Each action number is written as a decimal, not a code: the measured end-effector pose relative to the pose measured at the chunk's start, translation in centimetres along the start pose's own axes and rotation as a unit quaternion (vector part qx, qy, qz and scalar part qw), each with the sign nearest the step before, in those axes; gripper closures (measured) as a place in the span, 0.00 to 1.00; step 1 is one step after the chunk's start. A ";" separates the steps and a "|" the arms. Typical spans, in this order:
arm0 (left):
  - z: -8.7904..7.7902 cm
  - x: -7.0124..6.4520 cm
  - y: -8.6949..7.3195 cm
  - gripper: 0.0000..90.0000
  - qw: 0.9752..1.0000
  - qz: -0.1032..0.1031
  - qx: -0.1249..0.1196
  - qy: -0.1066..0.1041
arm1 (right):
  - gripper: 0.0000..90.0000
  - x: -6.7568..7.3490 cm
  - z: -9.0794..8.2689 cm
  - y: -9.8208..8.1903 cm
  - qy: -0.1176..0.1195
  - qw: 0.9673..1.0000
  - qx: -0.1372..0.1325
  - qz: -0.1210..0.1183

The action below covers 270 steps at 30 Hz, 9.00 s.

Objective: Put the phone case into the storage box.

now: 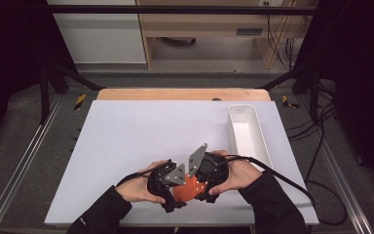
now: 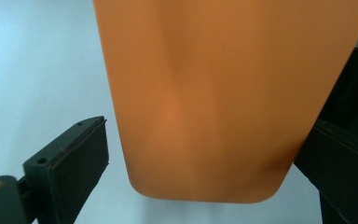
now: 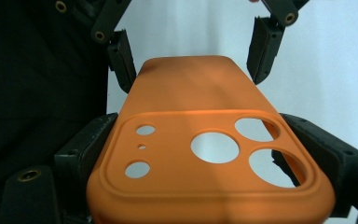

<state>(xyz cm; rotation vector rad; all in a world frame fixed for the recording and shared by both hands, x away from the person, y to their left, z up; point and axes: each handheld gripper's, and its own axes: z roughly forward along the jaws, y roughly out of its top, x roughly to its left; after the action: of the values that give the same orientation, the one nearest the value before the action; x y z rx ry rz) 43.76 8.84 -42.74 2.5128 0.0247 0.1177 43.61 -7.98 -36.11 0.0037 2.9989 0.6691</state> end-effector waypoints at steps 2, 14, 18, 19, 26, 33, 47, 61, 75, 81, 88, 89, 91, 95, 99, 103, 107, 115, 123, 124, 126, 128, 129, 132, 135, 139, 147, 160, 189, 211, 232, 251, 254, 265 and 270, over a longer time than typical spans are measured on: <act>0.1 -0.1 0.1 0.05 1.000 0.000 0.002 -0.001 | 0.18 0.0 0.0 0.3 -0.002 1.000 0.003 0.000; 0.2 -0.2 0.3 0.10 1.000 -0.002 0.013 0.002 | 0.18 0.1 0.4 1.3 -0.001 1.000 0.019 -0.010; 0.3 -0.2 0.4 0.11 1.000 -0.001 0.019 0.002 | 0.18 0.2 0.6 1.4 -0.001 1.000 0.021 -0.014; 0.3 -0.2 0.4 0.11 1.000 0.001 0.021 0.002 | 0.18 0.2 0.6 1.5 -0.001 1.000 0.023 -0.013; 0.3 -0.3 0.5 0.15 1.000 0.008 0.028 0.003 | 0.18 0.3 0.6 1.7 -0.005 0.999 0.025 -0.019; 0.3 -0.3 0.5 0.17 0.999 0.010 0.030 0.006 | 0.18 0.3 0.6 1.7 -0.007 0.999 0.025 -0.021; -0.1 -0.2 0.5 0.17 1.000 0.014 0.013 0.020 | 0.16 0.4 0.3 1.6 -0.023 0.999 0.014 -0.021; -0.8 0.2 0.2 0.17 1.000 0.005 -0.001 0.027 | 0.03 0.4 -1.8 0.8 -0.071 0.994 -0.077 -0.013; -1.0 0.4 0.0 0.17 1.000 0.000 -0.018 0.023 | 0.02 0.4 -3.7 -3.1 -0.081 0.979 -0.182 0.041; -1.1 0.5 0.0 0.17 0.999 -0.003 -0.030 0.023 | 0.02 0.5 -3.2 -4.4 -0.078 0.973 -0.212 0.053; -1.3 0.6 -0.1 0.17 0.999 -0.008 -0.049 0.018 | 0.02 0.5 -2.5 -5.1 -0.080 0.966 -0.235 0.065; -1.3 0.6 -0.1 0.17 0.998 -0.008 -0.053 0.017 | 0.02 0.5 -2.4 -5.3 -0.080 0.964 -0.242 0.069; -1.3 0.7 -0.1 0.17 0.998 -0.009 -0.057 0.015 | 0.02 0.5 -2.3 -5.4 -0.080 0.962 -0.251 0.069; -1.3 0.7 -0.2 0.17 0.997 -0.010 -0.073 0.010 | 0.02 0.6 -2.1 -5.7 -0.078 0.960 -0.258 0.074; -1.3 0.6 -0.3 0.17 0.996 -0.014 -0.087 0.002 | 0.01 0.7 -2.1 -5.9 -0.074 0.958 -0.267 0.073; -1.3 0.6 -0.3 0.17 0.996 -0.012 -0.093 -0.004 | 0.01 0.7 -2.1 -6.0 -0.072 0.956 -0.276 0.076; -1.2 0.6 -0.3 0.17 0.994 -0.014 -0.107 -0.013 | 0.01 0.8 -2.0 -5.9 -0.070 0.954 -0.282 0.076; -1.7 0.6 -0.2 0.17 0.989 -0.016 -0.144 -0.021 | 0.02 1.1 -2.0 -5.9 -0.062 0.950 -0.296 0.074; -1.6 0.6 -0.1 0.17 0.988 -0.015 -0.154 -0.022 | 0.02 1.0 -1.7 -5.7 -0.054 0.950 -0.299 0.074; -1.5 0.6 0.0 0.17 0.988 -0.015 -0.154 -0.024 | 0.02 1.0 -1.7 -5.7 -0.054 0.950 -0.299 0.075; -1.5 0.6 0.1 0.17 0.987 -0.015 -0.156 -0.026 | 0.02 1.0 -1.6 -5.7 -0.054 0.949 -0.300 0.075; -1.4 0.7 0.2 0.17 0.987 -0.017 -0.158 -0.029 | 0.02 1.0 -1.5 -5.6 -0.053 0.950 -0.300 0.076; -1.4 0.7 0.2 0.17 0.987 -0.017 -0.158 -0.029 | 0.02 1.0 -1.5 -5.6 -0.053 0.950 -0.300 0.076; -1.3 0.7 0.2 0.17 0.986 -0.021 -0.159 -0.035 | 0.02 1.1 -1.4 -5.6 -0.050 0.949 -0.301 0.075; -1.3 0.7 0.4 0.17 0.987 -0.020 -0.158 -0.036 | 0.03 1.1 -1.4 -5.5 -0.044 0.948 -0.308 0.074; -1.0 0.6 0.5 0.17 0.987 -0.019 -0.154 -0.037 | 0.03 1.1 -1.3 -5.4 -0.039 0.947 -0.310 0.072; -0.6 0.5 0.8 0.17 0.987 -0.015 -0.153 -0.041 | 0.04 1.1 -1.1 -5.3 -0.031 0.947 -0.313 0.070; -0.1 -0.1 1.2 0.17 0.987 -0.002 -0.148 -0.058 | 0.09 1.1 -0.5 -5.1 -0.013 0.947 -0.315 0.059; 0.0 -0.1 1.1 0.17 0.988 -0.005 -0.140 -0.063 | 0.18 0.9 -0.1 -5.1 0.011 0.945 -0.322 0.052; -0.3 -0.1 0.8 0.07 0.987 -0.025 -0.151 -0.056 | 0.18 0.8 -0.8 -5.3 0.003 0.943 -0.327 0.064; -2.4 0.6 -0.8 0.00 0.982 -0.055 -0.181 -0.009 | 0.18 0.4 -2.4 -6.2 -0.036 0.938 -0.333 0.087; -4.8 1.5 -4.3 0.00 0.970 -0.108 -0.206 0.066 | 0.18 0.2 -3.6 -7.3 -0.071 0.933 -0.334 0.114; -5.1 1.7 -5.1 0.00 0.968 -0.119 -0.206 0.080 | 0.18 0.2 -3.8 -7.4 -0.077 0.932 -0.334 0.118; -6.0 2.2 -6.8 0.00 0.959 -0.152 -0.209 0.118 | 0.18 0.0 -4.6 -7.6 -0.107 0.927 -0.332 0.139; -6.7 2.3 -7.9 0.00 0.951 -0.172 -0.219 0.137 | 0.18 -0.1 -5.4 -7.9 -0.126 0.921 -0.335 0.154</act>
<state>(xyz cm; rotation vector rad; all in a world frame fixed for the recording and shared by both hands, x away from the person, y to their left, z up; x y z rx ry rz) 45.55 19.29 -41.77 1.9979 0.4925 0.2924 43.44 -17.41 -34.60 0.4875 2.3966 1.5549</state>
